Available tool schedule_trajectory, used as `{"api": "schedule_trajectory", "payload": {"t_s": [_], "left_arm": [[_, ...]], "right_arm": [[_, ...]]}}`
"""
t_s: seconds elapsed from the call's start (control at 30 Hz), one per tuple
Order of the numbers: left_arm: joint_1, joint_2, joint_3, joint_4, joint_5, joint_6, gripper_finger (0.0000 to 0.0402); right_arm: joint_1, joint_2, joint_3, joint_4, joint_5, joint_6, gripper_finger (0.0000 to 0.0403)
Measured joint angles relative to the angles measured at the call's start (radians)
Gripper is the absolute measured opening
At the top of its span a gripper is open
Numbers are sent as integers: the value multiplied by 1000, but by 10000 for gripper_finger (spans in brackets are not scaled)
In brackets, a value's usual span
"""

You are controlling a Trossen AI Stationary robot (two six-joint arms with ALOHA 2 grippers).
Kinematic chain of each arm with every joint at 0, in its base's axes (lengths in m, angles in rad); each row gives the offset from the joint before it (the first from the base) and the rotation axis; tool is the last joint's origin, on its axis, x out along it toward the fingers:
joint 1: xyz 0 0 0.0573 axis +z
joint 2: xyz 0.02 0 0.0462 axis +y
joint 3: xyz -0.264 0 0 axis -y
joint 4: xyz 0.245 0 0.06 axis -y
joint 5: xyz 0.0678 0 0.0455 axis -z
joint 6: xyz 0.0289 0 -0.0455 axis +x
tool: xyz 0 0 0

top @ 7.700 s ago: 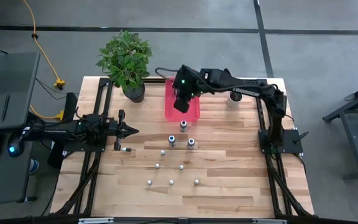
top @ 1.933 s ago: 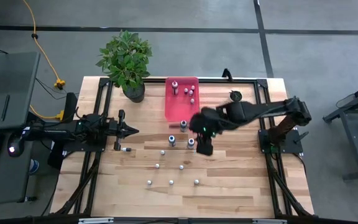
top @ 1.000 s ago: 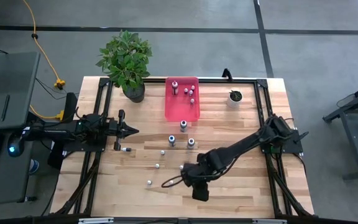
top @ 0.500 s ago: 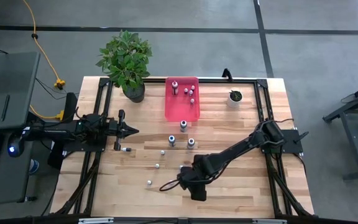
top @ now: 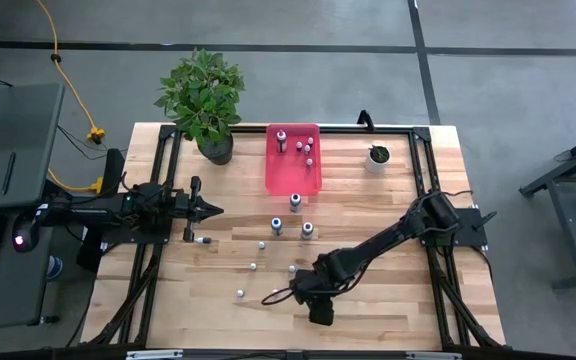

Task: Pick & Place food coloring
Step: Put the green food coloring bottle into the pink bin

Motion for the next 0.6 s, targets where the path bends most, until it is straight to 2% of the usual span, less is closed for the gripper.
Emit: {"api": "schedule_trajectory", "payload": {"t_s": [0.4,0.6], "left_arm": [[0,0,0,0,0,0,0],[0,0,0,0,0,0,0]], "right_arm": [[-1,-2,-20,32,101,-13,198],[-1,-2,-20,34,113,-18,178]]}}
